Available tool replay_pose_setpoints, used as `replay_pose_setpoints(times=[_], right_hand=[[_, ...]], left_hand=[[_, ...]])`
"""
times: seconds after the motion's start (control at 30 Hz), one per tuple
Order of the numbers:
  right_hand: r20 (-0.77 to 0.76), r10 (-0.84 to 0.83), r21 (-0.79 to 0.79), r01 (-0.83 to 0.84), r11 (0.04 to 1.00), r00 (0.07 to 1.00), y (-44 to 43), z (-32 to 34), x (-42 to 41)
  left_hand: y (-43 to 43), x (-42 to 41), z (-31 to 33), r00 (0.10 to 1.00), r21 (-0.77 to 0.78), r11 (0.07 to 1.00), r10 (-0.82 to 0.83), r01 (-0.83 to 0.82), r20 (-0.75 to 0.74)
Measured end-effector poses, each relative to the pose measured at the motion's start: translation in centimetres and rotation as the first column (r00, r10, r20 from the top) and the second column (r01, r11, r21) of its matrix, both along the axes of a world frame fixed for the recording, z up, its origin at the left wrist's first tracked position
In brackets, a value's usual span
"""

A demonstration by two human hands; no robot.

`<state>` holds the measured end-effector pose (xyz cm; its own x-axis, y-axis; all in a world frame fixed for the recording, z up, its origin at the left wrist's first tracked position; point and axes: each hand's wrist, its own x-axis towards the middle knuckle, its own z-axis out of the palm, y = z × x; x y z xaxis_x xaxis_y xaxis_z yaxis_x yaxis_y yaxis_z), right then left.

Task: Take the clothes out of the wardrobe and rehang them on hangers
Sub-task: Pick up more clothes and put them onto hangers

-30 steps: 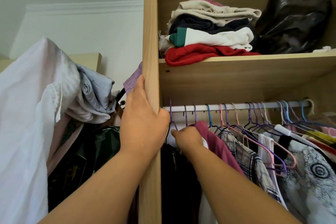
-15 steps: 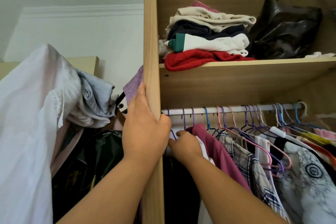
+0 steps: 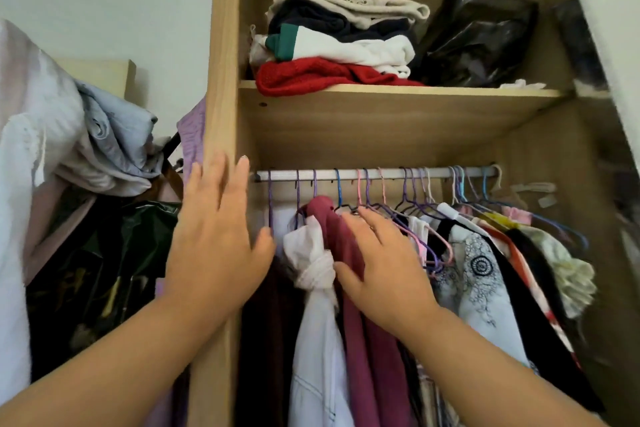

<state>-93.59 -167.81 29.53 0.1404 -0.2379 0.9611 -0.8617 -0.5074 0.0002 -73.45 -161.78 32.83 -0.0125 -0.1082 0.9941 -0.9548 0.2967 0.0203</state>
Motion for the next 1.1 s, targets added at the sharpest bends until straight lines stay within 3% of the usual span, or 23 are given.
replay_pose_setpoints(times=[0.1,0.3,0.5,0.63,0.77,0.9,1.1], right_hand=[[-0.071,-0.101,-0.034,0.099,0.994,0.992,1.4,-1.7,-6.2],[-0.164,-0.252,-0.123,0.233,0.965,0.954,3.7,-3.7,-20.3],[-0.226,-0.441,-0.121,0.424,0.898,0.869,4.7,-3.8,-34.1],[-0.226,-0.506,0.008,0.521,0.853,0.832,4.1,-2.5,-40.5],[-0.244,-0.501,0.116,0.538,0.835,0.831,2.2,-1.1,-43.7],[-0.298,-0.333,0.275,0.415,0.867,0.894,0.6,-0.4,-44.8],[-0.209,-0.308,0.311,0.361,0.879,0.928,-0.4,-0.6,-43.9]], left_hand=[[0.2,-3.3,-1.9,0.989,0.034,0.993,0.107,-0.111,0.098],[-0.6,-16.6,-6.0,0.970,0.111,0.993,0.012,-0.040,0.242],[-2.6,-33.6,-9.4,0.958,0.306,0.951,-0.116,0.031,0.263],[-3.7,-42.7,-9.6,0.953,0.403,0.912,-0.189,0.081,0.237],[-5.7,-48.4,-9.3,0.931,0.470,0.863,-0.308,0.186,0.198],[-7.4,-50.7,-8.9,0.924,0.579,0.782,-0.363,0.232,0.119],[-8.1,-51.5,-9.1,0.905,0.595,0.730,-0.425,0.336,0.010]])
